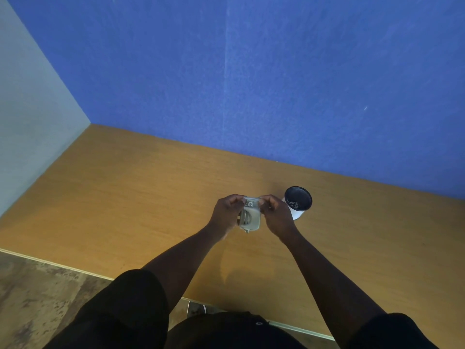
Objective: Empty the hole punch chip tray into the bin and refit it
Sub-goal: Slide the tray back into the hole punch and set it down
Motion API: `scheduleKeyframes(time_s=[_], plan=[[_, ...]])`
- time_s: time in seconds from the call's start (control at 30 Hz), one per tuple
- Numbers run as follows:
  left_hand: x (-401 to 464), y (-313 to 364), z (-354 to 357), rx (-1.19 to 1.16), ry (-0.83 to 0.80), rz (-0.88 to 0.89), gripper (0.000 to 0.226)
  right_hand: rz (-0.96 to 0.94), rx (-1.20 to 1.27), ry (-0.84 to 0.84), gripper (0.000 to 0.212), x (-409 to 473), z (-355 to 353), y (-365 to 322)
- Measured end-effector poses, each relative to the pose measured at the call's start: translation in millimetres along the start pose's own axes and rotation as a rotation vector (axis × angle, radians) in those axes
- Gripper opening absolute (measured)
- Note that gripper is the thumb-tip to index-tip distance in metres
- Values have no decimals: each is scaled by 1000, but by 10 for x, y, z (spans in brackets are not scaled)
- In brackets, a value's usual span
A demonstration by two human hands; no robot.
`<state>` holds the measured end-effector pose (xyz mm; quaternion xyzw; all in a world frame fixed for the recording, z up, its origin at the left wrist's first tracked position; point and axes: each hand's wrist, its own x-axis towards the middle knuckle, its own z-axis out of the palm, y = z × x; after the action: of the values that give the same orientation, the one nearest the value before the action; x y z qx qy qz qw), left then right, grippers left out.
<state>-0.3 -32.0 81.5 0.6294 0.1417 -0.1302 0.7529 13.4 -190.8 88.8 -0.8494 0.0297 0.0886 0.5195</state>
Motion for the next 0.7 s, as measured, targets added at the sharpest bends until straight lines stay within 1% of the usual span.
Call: scheduleKeyframes(time_s=[0.13,0.2,0.27,0.33,0.47,0.57,0.7], plan=[[37,1,5,-30,33,-37,18,46,39,-21,23,-28,-4,-10],[66,15,-5,-132,80,-87,15,104,45,-58,26,-63,-5,3],[118,32,-19,-261,134,-162,20,160,65,-116,25,-114,-15,47],[167,34,-23,-341,177,-237,20,207,110,-163,25,-166,-29,73],[210,13,21,-347,211,-340,4,274,168,-153,24,-185,-61,89],[227,25,47,-330,198,-383,8,348,259,-146,21,-176,-71,87],[239,27,67,-335,166,-390,15,444,337,-105,22,-169,-51,51]])
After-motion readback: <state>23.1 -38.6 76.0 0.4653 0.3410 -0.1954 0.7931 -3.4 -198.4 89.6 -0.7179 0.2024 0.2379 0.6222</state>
